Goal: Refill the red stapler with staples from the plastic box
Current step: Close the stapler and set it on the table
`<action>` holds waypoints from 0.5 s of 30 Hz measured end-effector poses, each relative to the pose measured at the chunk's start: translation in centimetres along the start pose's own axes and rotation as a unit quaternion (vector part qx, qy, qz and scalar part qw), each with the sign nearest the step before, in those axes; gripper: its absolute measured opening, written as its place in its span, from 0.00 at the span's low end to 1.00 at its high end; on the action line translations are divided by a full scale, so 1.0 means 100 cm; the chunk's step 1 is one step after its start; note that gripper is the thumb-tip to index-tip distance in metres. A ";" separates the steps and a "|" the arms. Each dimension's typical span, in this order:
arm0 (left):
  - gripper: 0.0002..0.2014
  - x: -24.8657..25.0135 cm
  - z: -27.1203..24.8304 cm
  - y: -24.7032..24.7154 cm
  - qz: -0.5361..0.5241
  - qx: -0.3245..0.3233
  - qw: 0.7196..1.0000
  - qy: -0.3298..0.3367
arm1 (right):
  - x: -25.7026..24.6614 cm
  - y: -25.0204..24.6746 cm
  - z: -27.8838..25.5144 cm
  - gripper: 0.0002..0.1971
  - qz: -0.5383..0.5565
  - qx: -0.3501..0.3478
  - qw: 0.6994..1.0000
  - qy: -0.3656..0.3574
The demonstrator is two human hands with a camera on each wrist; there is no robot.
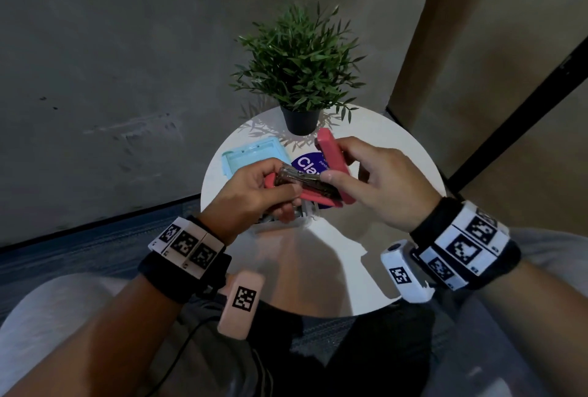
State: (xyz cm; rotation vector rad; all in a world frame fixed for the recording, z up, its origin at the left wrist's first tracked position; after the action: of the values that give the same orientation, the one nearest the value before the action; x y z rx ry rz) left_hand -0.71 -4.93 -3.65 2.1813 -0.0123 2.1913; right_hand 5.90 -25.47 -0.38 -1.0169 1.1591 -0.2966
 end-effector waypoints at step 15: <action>0.29 0.009 -0.006 0.013 -0.009 -0.054 0.998 0.040 | -0.011 0.006 -0.002 0.35 0.002 -0.083 0.996 -0.022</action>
State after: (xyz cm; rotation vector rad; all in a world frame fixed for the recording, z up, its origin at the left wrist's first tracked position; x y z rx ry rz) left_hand -1.33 -6.19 -2.76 2.0278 -0.1049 2.2118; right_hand 5.08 -24.52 -0.13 -1.1606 1.1594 -0.1755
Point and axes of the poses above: each hand's wrist, its own z-axis towards the middle knuckle, its own y-axis out of the palm, x = y × z, the point moved 2 cm from there along z, towards the middle knuckle, and after that the axes turned 11 degrees about y, right-handed, at the moved point
